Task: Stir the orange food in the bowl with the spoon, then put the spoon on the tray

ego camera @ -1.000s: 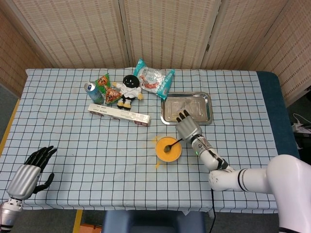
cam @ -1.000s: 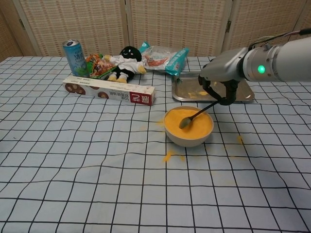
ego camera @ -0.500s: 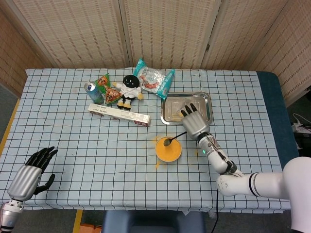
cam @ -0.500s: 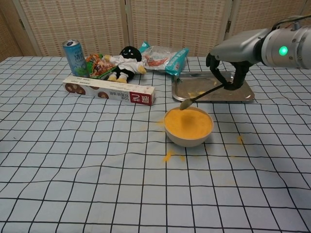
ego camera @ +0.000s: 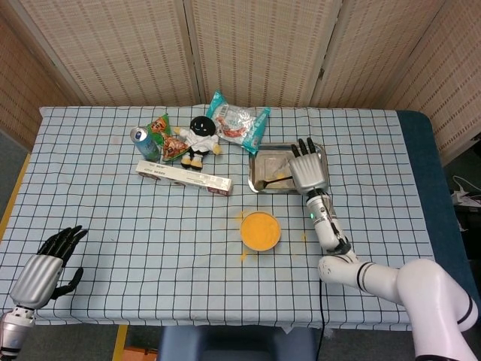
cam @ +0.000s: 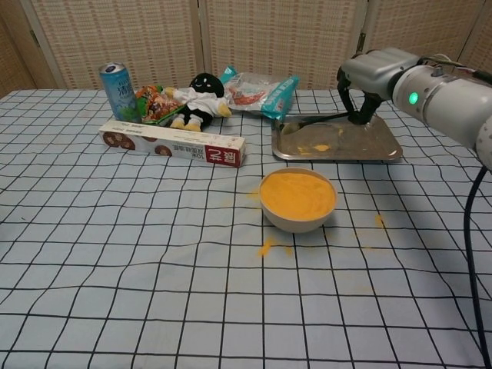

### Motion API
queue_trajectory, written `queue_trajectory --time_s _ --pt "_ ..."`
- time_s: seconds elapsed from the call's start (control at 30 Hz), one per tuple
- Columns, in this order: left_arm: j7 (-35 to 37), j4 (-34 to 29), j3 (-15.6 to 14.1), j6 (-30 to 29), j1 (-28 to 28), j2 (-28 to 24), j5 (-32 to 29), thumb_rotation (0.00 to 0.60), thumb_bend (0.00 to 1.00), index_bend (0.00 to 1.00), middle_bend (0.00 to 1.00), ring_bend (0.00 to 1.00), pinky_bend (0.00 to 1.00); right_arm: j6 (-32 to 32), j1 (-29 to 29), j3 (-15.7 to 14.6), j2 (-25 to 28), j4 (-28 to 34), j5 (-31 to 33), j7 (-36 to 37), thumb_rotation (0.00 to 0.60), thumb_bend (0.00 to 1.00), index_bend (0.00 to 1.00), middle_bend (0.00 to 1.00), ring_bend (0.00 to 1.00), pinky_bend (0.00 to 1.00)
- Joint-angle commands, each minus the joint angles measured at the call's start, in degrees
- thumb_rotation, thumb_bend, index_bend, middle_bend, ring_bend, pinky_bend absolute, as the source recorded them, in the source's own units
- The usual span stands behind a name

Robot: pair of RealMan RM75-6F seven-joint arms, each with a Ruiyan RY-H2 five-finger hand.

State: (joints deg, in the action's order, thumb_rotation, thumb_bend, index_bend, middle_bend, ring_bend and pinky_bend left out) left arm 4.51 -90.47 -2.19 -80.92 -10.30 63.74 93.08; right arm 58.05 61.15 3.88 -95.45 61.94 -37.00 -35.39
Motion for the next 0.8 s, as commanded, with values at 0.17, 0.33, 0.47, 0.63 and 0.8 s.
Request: queue_trajectory --time_s 0.17,0.33,0.47,0.63,0.8 --pt "0.23 0.33 0.36 1.46 -0.5 0.14 -1.38 0.6 0.47 0.0 0.0 0.0 0.11 -13.48 1.21 6.77 -11.62 -21.36 3.99 -1.5 0.6 0.87 0.96 0.14 0.0 0.04" --pt "-0.02 0.31 0.48 1.44 -0.5 0.21 -1.6 0.6 0.47 0.0 0.0 0.0 0.11 -18.77 1.89 8.95 -14.33 -27.52 5.0 -2.34 0.6 0.87 0.61 0.14 0.0 0.04" --pt "-0.25 0.3 0.45 1.86 -0.67 0.33 -1.7 0.6 0.47 0.0 0.0 0.0 0.11 -21.1 1.57 10.35 -14.01 -27.5 6.14 -3.73 0.6 0.72 0.06 0.06 0.0 0.03" --pt "-0.43 0.19 0.27 1.62 -0.61 0.31 -1.27 0.6 0.47 0.0 0.0 0.0 0.11 -18.54 0.27 11.08 -10.24 -21.58 5.16 -4.94 0.6 0.53 0.0 0.02 0.0 0.02" --pt "-0.35 0.03 0.37 0.91 -0.32 0.16 -1.26 0.6 0.47 0.0 0.0 0.0 0.11 -10.83 -3.57 10.99 -1.05 -4.79 2.64 -5.45 0.6 0.46 0.0 0.0 0.0 0.01"
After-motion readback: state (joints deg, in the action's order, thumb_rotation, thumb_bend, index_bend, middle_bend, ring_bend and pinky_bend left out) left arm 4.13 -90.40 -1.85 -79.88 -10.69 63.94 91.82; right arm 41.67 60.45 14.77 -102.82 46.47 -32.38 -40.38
